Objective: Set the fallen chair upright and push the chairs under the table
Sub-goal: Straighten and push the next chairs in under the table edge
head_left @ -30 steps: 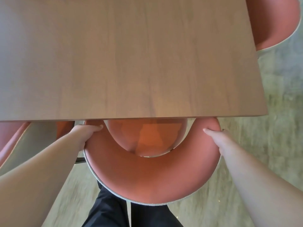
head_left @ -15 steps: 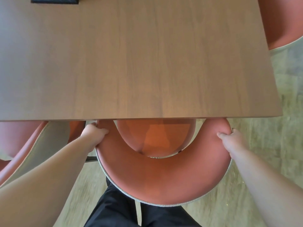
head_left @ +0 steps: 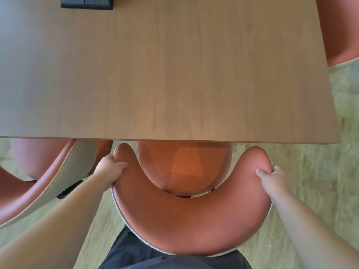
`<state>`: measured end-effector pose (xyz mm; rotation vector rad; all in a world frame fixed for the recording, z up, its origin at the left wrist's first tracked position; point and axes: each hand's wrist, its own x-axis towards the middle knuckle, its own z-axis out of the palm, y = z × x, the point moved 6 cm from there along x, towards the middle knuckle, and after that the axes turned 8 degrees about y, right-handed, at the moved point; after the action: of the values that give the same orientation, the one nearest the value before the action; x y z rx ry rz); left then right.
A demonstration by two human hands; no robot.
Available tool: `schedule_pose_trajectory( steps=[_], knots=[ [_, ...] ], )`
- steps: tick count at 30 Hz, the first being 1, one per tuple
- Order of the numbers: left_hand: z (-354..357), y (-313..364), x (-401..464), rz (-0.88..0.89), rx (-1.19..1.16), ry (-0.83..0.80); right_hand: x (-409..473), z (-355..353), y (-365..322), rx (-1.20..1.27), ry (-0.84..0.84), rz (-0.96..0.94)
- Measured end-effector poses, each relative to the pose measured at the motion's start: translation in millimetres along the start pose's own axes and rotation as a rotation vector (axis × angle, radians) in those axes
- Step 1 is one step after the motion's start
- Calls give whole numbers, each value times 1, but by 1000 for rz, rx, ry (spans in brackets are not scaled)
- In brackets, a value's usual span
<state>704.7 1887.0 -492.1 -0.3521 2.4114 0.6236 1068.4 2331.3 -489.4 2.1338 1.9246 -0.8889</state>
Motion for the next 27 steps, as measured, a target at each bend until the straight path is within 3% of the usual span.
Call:
schedule_pose_trajectory(
  steps=[27],
  knots=[
    [-30,4,53,54,14,32,-16,34,-44,38,51,-22]
  ],
)
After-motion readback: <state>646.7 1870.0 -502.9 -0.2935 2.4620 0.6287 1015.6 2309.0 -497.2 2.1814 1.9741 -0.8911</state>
